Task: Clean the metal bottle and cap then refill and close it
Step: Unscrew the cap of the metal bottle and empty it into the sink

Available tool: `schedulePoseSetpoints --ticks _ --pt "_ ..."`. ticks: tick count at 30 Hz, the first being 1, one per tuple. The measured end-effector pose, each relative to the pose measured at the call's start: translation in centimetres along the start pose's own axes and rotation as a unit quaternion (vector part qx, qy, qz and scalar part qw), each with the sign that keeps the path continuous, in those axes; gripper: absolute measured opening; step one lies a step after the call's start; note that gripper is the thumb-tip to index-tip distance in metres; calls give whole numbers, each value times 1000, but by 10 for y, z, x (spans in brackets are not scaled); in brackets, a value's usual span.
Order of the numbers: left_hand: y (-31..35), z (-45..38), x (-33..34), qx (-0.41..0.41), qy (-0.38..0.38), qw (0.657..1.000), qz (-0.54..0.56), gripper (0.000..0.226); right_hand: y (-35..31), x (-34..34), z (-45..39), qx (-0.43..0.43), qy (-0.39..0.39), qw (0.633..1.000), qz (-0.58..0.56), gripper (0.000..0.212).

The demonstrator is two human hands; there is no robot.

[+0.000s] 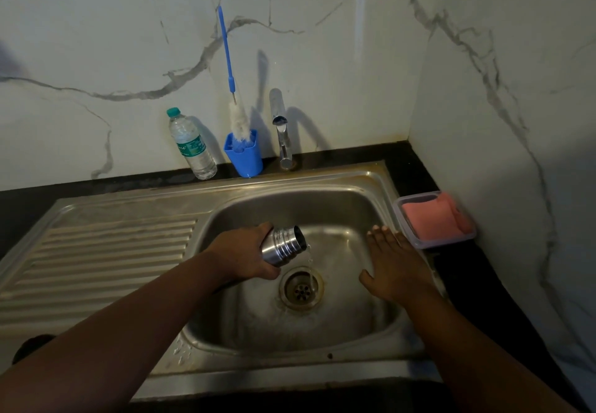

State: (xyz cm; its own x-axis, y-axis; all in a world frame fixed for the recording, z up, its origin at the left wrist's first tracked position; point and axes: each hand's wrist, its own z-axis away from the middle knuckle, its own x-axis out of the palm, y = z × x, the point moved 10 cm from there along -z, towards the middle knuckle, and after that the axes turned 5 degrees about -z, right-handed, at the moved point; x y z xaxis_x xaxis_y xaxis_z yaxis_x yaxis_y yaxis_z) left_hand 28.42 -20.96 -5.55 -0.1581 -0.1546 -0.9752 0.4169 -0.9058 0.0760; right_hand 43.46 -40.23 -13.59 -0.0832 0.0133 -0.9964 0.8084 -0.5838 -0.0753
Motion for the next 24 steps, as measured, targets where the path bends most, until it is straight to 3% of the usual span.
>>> schedulePoseSetpoints --ticks 13,24 --pt "6 2 7 4 -8 1000 -22 66 0 3 -1 -1 -8 1000 16 95" --pt "8 -2 16 1 -20 999 -47 67 1 2 -2 1 -7 1000 11 87"
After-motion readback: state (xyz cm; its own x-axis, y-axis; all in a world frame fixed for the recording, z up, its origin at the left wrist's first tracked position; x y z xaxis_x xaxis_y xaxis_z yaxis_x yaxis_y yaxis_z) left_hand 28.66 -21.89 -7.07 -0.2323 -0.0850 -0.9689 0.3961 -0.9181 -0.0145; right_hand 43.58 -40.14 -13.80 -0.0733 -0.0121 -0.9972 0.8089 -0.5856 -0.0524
